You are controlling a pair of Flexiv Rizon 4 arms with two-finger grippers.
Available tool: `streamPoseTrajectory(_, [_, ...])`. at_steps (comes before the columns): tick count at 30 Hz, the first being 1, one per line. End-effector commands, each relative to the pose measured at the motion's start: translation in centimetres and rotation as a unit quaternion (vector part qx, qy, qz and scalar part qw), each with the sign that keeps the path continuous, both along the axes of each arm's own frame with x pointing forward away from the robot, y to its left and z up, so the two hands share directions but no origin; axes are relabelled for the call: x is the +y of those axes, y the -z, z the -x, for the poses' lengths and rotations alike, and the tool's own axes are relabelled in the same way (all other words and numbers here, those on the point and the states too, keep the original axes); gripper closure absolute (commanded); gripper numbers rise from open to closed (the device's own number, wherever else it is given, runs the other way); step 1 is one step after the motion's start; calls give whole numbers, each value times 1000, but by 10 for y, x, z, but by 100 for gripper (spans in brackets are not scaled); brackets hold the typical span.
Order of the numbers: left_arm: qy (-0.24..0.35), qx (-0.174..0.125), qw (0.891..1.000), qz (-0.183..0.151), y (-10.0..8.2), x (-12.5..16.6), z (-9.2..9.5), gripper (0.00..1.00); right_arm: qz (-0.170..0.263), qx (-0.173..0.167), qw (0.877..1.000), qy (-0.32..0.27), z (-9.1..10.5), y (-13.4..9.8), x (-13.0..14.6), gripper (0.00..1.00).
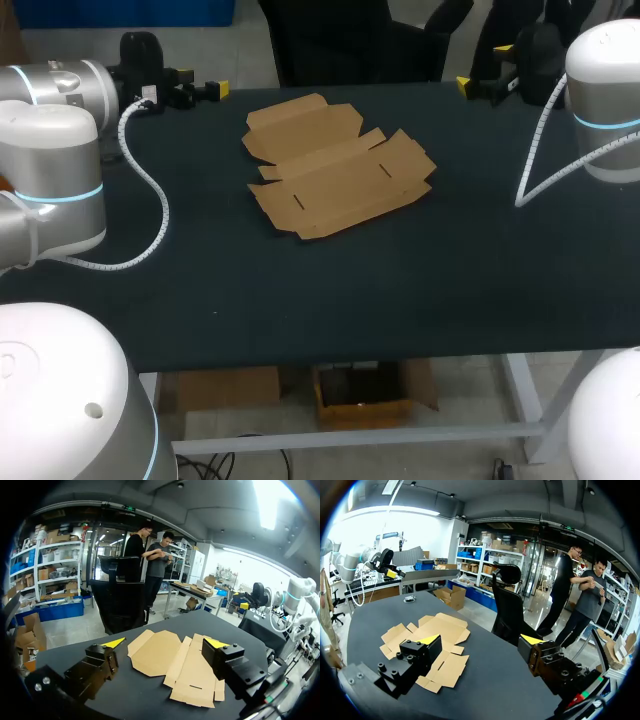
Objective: Assemble the packaging by folding the flat box into shape, placing the metal phone stand inside, and closing the box properly
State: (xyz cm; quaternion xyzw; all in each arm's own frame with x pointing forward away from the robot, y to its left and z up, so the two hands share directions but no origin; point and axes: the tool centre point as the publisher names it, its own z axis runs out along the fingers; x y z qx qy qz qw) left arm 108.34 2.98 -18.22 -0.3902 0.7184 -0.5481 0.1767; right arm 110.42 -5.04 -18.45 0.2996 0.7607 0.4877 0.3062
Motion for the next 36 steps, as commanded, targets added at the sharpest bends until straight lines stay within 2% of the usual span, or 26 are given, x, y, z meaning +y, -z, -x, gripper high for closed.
streamPoseTrajectory(1, [0,0,1000,0,0,0,0,0,0,0,1000,0,0,0,0,0])
streamPoseTrajectory(33, [0,0,1000,0,0,0,0,0,0,0,1000,0,0,0,0,0])
streamPoseTrajectory(36, [-2,9,1000,-8,-1,-1,-1,0,0,0,1000,0,0,0,0,0])
